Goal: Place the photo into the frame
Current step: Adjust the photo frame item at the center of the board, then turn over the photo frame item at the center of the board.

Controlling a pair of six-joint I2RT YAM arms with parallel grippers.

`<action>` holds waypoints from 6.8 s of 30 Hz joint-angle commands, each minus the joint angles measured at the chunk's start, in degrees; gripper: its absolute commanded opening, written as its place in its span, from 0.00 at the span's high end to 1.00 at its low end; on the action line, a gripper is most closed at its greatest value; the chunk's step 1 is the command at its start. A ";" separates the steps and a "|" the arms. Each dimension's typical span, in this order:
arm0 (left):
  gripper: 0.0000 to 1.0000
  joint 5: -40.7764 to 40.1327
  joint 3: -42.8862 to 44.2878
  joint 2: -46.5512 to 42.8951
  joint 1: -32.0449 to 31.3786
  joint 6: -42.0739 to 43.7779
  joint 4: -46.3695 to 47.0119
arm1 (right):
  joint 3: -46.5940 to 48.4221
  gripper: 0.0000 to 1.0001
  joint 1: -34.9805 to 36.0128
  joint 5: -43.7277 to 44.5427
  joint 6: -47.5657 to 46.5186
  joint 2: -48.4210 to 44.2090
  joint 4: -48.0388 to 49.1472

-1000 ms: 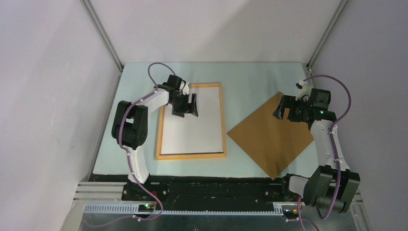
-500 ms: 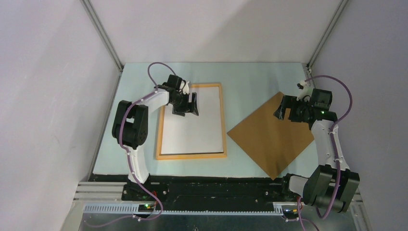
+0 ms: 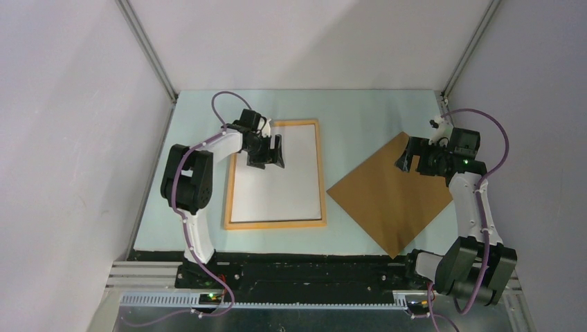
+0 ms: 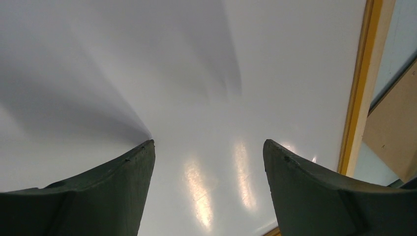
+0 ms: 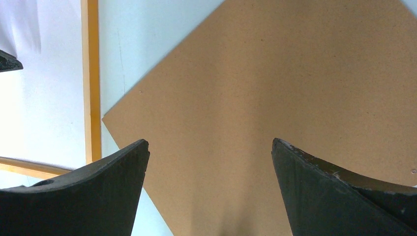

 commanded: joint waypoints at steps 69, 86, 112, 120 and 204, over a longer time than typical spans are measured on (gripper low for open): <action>0.02 3.03 36.15 20.75 -26.02 -6.05 1.07 | -8.01 0.03 -35.89 1.00 -21.43 21.12 -0.83; 0.04 4.90 36.06 26.44 -27.61 -12.06 1.04 | -0.13 0.07 -35.24 -9.59 -24.25 37.60 -3.81; 0.05 10.96 21.64 22.42 -28.52 -18.10 8.90 | 14.56 0.09 -16.05 -1.35 -21.08 44.07 -4.86; 0.05 11.74 21.03 21.67 -28.53 -20.31 9.23 | 24.12 0.08 -8.15 7.08 -16.96 47.90 -3.98; 0.04 17.96 21.91 18.27 -30.78 -21.59 14.40 | 35.46 0.14 -9.29 -39.32 -27.07 31.00 -49.56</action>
